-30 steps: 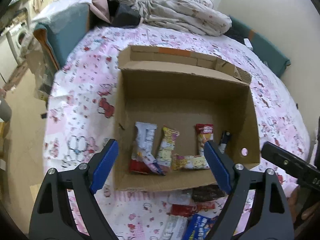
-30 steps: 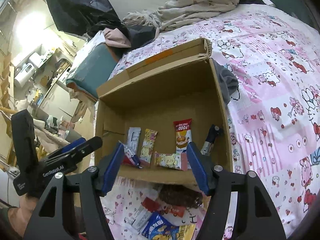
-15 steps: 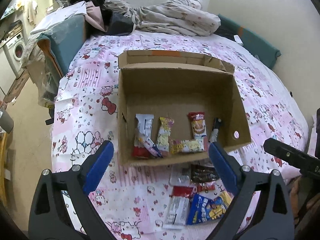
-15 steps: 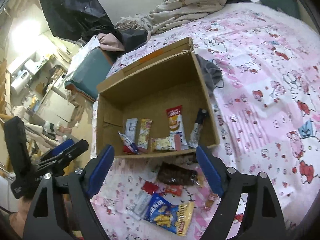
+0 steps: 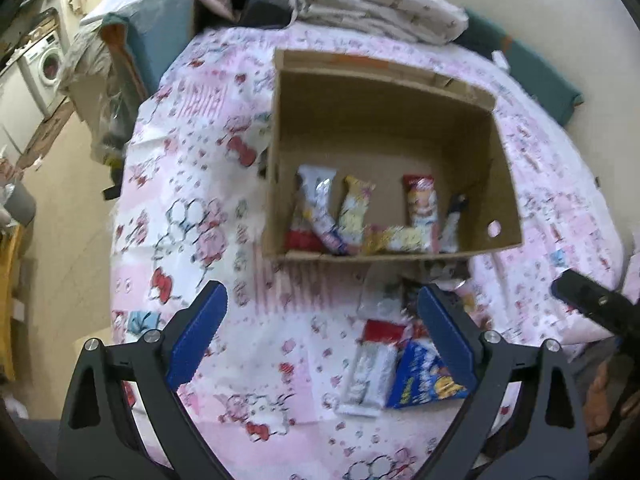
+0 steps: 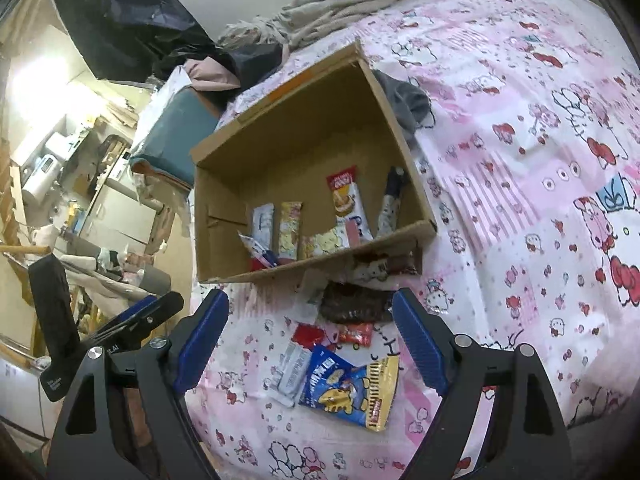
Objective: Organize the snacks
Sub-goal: 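Move both tools back to the snack pile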
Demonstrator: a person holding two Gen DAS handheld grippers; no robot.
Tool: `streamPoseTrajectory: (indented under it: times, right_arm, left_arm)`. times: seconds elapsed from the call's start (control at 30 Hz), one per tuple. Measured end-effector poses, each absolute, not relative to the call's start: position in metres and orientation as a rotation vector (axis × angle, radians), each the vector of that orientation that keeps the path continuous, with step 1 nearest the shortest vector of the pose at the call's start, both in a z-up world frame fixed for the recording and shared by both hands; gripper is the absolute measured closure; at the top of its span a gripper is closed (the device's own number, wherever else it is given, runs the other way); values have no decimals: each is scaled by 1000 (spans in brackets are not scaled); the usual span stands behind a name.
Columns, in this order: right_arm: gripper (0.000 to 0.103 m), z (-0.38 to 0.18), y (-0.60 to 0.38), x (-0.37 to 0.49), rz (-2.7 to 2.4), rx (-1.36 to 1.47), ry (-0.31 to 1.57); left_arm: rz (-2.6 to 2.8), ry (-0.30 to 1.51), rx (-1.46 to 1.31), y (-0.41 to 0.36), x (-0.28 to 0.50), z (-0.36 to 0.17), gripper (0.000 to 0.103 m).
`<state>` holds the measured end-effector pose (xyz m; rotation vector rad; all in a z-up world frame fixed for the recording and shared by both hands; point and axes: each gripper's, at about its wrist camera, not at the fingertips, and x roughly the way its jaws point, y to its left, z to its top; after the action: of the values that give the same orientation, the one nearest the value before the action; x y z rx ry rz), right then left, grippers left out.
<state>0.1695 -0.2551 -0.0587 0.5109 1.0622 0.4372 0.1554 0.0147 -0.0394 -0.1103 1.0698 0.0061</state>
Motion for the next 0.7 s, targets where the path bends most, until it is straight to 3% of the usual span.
streamPoseTrajectory:
  times: [0.27,0.7]
  right_arm:
    - [17,-73,-257,169,407,484,1130]
    - [17,-110,-287,182,302,713,1260]
  left_arm:
    - [33,1207,-95,16,156,-74,8]
    - [22,1311,-19,6,157,-108,9]
